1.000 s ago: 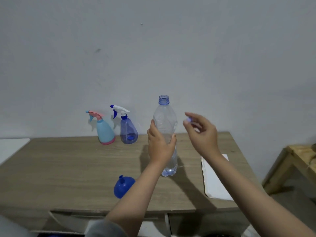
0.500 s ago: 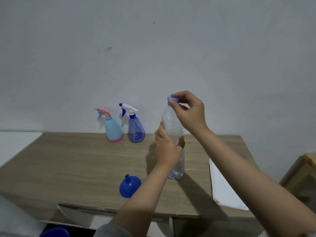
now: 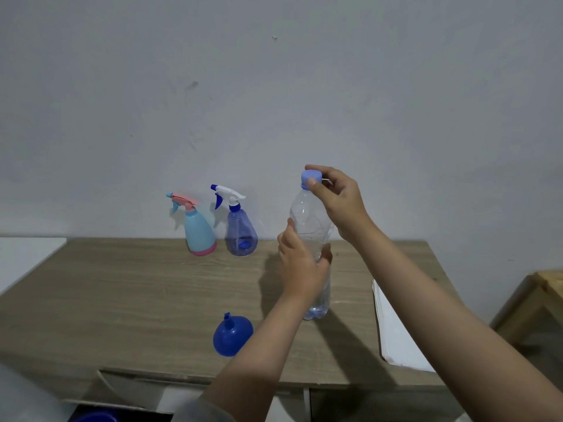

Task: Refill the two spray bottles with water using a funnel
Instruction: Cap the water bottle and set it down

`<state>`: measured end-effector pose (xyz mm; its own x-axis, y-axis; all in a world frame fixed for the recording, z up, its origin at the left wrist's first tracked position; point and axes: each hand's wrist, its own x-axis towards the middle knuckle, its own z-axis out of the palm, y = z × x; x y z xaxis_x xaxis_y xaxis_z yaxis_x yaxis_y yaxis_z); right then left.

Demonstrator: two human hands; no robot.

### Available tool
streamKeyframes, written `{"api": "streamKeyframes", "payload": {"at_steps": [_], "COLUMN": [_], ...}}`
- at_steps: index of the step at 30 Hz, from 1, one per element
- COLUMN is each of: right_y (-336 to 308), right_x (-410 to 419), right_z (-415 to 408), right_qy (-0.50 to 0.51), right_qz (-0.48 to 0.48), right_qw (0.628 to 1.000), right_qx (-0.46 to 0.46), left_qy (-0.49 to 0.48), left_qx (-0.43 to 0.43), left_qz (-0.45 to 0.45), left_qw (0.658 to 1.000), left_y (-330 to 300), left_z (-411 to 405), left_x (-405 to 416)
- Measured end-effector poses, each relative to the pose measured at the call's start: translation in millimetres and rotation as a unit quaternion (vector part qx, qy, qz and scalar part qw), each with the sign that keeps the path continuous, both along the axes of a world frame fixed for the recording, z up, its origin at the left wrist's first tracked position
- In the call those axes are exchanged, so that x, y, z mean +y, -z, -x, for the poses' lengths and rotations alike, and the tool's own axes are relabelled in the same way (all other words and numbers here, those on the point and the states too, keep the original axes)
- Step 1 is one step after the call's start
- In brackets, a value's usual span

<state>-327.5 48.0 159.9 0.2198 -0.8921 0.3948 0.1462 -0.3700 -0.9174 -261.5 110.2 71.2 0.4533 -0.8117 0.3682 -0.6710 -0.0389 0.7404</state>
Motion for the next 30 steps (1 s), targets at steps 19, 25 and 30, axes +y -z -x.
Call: {"api": "streamKeyframes", "payload": {"at_steps": [19, 25, 30], "right_y": [0.0, 2.2, 7.8], "right_x": [-4.8, -0.3, 0.3], "right_z": [-4.6, -8.1, -7.8], "right_qy": [-0.008, 0.046, 0.017], "right_qz": [-0.032, -0.053, -0.010], "right_qw": [0.999, 0.995, 0.999], "right_qx": [-0.041, -0.073, -0.041], "left_qy": [0.001, 0.002, -0.014], "left_qx": [-0.011, -0.014, -0.019], "left_qz": [-0.002, -0.003, -0.007], "left_qw": [1.000, 1.000, 1.000], "left_y": [0.3, 0.2, 1.3], "left_z": [-0.1, 2.5, 0.9], "left_x": [0.7, 1.2, 1.2]}}
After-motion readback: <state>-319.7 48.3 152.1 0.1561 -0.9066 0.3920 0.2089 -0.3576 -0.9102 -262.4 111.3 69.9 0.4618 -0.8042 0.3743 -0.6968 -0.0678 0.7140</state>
